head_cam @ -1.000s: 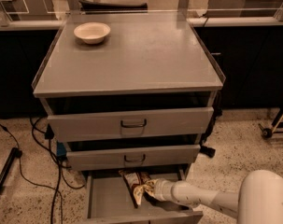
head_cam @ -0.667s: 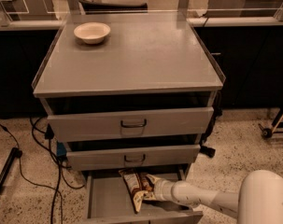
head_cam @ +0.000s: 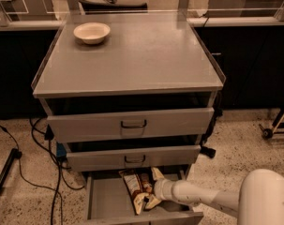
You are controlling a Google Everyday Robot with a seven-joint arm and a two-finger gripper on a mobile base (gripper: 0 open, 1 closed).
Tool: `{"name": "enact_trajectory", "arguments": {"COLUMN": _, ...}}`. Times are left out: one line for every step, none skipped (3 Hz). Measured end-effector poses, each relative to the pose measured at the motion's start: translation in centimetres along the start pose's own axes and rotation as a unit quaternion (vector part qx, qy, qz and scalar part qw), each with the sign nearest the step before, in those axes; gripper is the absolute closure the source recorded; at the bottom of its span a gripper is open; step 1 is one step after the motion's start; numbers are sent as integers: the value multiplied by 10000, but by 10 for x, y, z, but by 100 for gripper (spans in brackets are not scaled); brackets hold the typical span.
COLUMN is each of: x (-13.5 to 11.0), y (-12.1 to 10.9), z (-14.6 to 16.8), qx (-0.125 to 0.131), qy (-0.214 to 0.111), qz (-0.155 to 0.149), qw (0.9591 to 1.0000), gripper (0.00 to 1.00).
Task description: Place brown chip bag into bottom drawer
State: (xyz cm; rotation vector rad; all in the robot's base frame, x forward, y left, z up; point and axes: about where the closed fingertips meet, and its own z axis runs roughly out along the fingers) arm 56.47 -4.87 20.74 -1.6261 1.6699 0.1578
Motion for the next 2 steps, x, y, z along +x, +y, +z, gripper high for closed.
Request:
{"name": "enact_trajectory", "arguments": {"x": -6, "y": -11, "z": -2, "qx": 3, "qy": 12, "qz": -191, "qw": 9998, "gripper": 0}}
{"name": "enact_trajectory", "arguments": {"x": -7, "y": -26, "z": -18, "qx": -5, "qy": 150, "qz": -378, "qw": 9992, "gripper": 0}}
